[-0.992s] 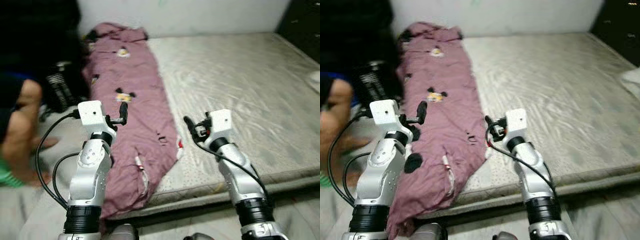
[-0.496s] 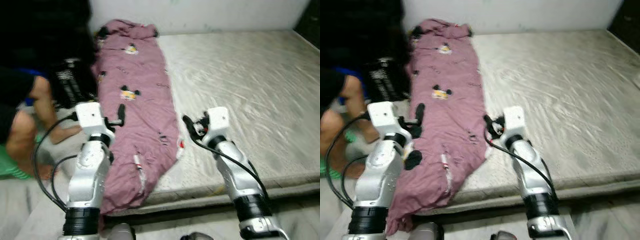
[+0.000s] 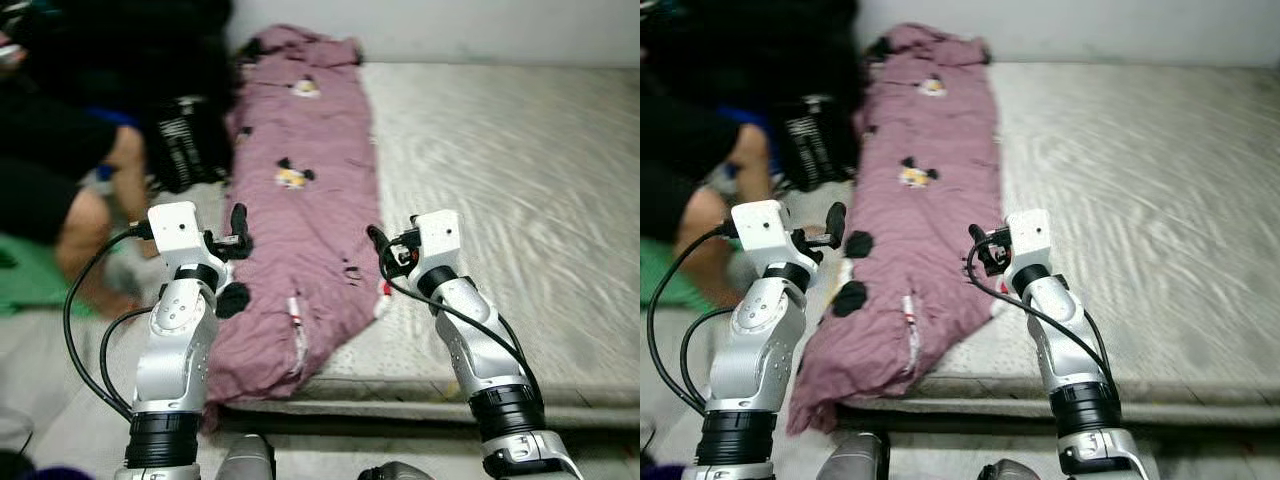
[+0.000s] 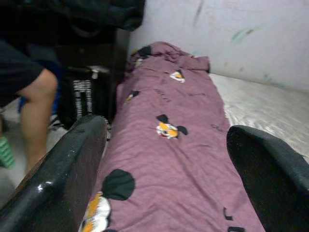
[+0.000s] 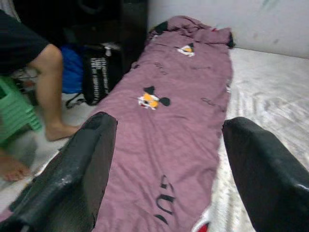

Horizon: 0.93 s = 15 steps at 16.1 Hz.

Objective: Clean up the room

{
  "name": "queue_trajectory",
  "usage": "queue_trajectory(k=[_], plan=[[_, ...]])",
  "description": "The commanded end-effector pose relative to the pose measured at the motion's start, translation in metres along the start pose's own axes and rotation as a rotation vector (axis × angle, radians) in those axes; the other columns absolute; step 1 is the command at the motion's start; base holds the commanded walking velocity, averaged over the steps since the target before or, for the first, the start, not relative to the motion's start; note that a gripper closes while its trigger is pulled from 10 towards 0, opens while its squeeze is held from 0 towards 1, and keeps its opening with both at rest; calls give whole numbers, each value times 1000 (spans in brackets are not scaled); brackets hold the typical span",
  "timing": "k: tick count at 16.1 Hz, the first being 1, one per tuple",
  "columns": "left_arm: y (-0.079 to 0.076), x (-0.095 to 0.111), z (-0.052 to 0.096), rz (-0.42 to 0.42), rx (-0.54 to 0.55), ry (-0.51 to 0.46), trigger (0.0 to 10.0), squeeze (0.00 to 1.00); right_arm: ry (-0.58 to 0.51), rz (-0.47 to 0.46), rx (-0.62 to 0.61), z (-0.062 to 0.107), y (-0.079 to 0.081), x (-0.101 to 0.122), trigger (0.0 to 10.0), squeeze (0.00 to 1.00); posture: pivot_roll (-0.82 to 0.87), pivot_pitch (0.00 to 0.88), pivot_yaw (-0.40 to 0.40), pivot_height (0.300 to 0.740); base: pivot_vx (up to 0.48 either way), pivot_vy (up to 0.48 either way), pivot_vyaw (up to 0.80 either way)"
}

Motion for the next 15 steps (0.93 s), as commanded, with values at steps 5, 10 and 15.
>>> queue_trajectory(k=[5,10,15], plan=[[-1,-1,-1,19,-12,6,10000,0,-16,-22,-19,0,-3,5,10000,0,-9,59,0,740,0,220,0],[0,2,-1,-1,-4,-11,10000,0,-20,-26,-16,0,-1,6,10000,0,-7,58,0,740,0,261,0],[-1,2,2,-22,-2,-15,10000,0,-36,-21,-28,1,-3,9,10000,0,0,64,5,740,0,0,0]])
Point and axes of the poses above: a point about 5 cm out from each wrist's last joint towards the gripper, its own z axis pointing back from the gripper into the wrist, its own x axis along the axis of the wrist's last joint, y = z × x, the point moved 5 cm from there along -z, pointing out of the wrist towards the gripper, and after that the axes turned 2 degrees about -z, right-handed, at the moved point
